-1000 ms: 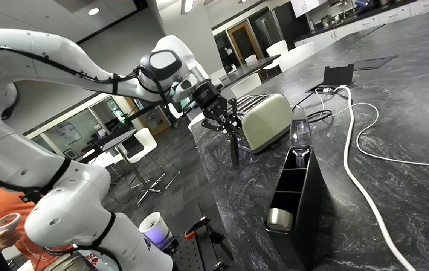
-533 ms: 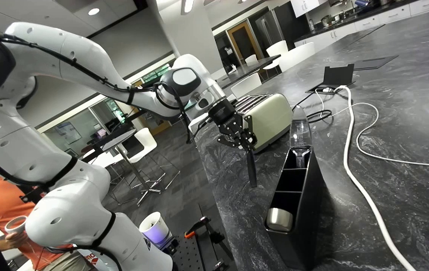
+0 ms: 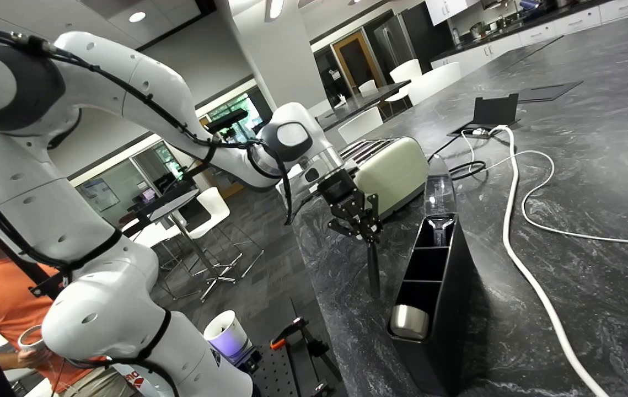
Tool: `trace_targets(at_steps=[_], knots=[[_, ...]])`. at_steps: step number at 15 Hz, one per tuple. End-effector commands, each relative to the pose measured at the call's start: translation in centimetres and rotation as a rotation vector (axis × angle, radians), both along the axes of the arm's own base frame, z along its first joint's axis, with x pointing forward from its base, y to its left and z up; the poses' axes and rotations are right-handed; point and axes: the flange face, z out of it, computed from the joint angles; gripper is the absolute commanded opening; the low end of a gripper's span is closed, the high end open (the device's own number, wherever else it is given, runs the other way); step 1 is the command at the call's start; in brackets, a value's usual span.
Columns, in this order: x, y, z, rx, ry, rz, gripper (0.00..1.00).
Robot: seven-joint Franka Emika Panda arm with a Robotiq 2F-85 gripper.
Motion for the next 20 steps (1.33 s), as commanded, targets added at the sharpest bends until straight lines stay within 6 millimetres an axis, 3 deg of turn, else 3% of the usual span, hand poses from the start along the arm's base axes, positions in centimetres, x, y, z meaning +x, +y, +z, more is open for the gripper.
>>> trace_targets(at_steps=[1,7,8,9,11,13,17,20], knots=[[1.0,0.6,-2.2,0.033,0.000,-0.015,0.04],[1.7,0.4,-4.7,0.042,0.052,-0.029,0.04],[1.9,0.3,-4.7,0.033,0.056,-0.035,0.40],[2.0,0.2,-4.6,0.031,0.058,-0.035,0.41],[2.2,-0.2,-4.1,0.026,0.046,-0.041,0.55],[2.2,-0.5,-2.7,0.024,0.022,-0.041,0.69],[1.2,-0.9,2.2,0.024,-0.064,-0.032,0.99],[0.1,-1.3,6.8,0.010,-0.149,-0.017,1.00]])
